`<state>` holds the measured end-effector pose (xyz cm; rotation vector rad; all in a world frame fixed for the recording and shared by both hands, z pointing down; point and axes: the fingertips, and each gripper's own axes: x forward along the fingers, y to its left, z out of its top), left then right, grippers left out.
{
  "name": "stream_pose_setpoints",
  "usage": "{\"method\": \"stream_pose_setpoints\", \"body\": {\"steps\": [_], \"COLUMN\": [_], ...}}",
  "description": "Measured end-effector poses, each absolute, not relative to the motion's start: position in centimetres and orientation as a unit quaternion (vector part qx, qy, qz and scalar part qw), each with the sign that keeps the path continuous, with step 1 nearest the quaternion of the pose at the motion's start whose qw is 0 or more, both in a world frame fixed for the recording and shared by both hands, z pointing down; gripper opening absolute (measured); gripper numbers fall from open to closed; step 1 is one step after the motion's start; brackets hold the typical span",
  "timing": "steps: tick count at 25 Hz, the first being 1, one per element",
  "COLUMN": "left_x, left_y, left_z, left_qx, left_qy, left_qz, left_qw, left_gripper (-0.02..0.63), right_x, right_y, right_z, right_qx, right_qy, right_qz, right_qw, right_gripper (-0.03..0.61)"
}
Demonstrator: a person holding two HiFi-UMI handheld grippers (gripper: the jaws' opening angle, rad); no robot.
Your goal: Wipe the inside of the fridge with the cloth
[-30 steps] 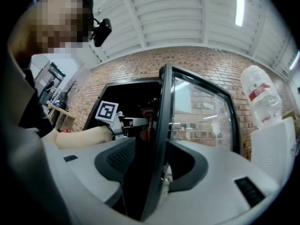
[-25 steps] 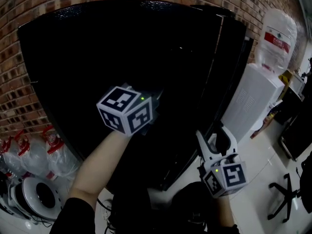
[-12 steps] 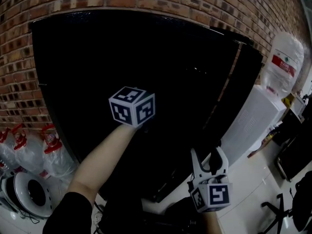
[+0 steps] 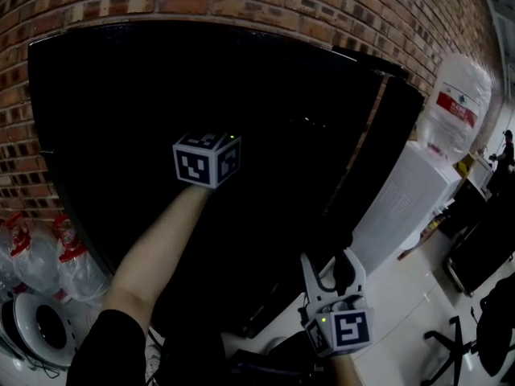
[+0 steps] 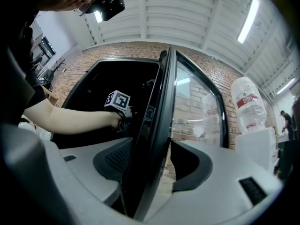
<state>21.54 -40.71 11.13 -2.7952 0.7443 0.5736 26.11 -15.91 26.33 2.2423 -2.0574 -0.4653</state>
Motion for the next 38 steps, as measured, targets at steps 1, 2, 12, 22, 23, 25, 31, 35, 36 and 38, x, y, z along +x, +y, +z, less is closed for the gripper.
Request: {"method": "stream_pose_setpoints", "body": {"steps": [1,2,12,22,23,25,31,35,36,38], "left_x": [21.6,21.7,22.5,20.3,20.0,19.8,17.9,17.9,18.0,18.2], "left_y": [-41.1,-41.5,-47.6,-44.1,-43.1,-40.6,-31.5,-27.0,-26.1,-24.3], "left_z": [11.0,10.9,10.9,12.2,12.7,13.9,17.4,18.4,18.6,19.0], "left_qx": [-0.943,-0.942,-0.931,-0.928,-0.93,-0.94,-0.957,-0.957,-0.959,-0.965], "left_qy": [0.254,0.257,0.295,0.296,0.287,0.261,0.119,0.036,0.027,0.015], "left_qz": [0.196,0.199,0.201,0.222,0.222,0.216,0.254,0.258,0.253,0.238], "left_qw": [0.091,0.086,0.079,0.054,0.048,0.037,-0.077,-0.125,-0.122,-0.105], "left_gripper": [0.045,0.044,0.044,0.044,0.044,0.044,0.044,0.044,0.044,0.044], "right_x": [26.1,26.2,26.2,26.2,26.2,26.2,26.4,26.3,26.3,26.2], "right_y": [-15.9,-15.8,-15.8,-15.5,-15.5,-15.6,-15.6,-15.5,-15.6,-15.6], "right_z": [26.2,26.2,26.4,26.4,26.3,26.2,26.0,25.9,26.0,26.1], "right_qx": [0.727,0.727,0.721,0.72,0.719,0.718,0.713,0.714,0.714,0.713], "right_qy": [-0.669,-0.67,-0.677,-0.679,-0.68,-0.682,-0.687,-0.685,-0.685,-0.686], "right_qz": [-0.151,-0.15,-0.146,-0.144,-0.143,-0.141,-0.14,-0.142,-0.142,-0.141], "right_qw": [0.029,0.027,0.024,0.007,0.006,-0.001,-0.014,-0.02,-0.021,-0.021], "right_gripper": [0.241,0.241,0.241,0.239,0.239,0.239,0.239,0.239,0.239,0.239]}}
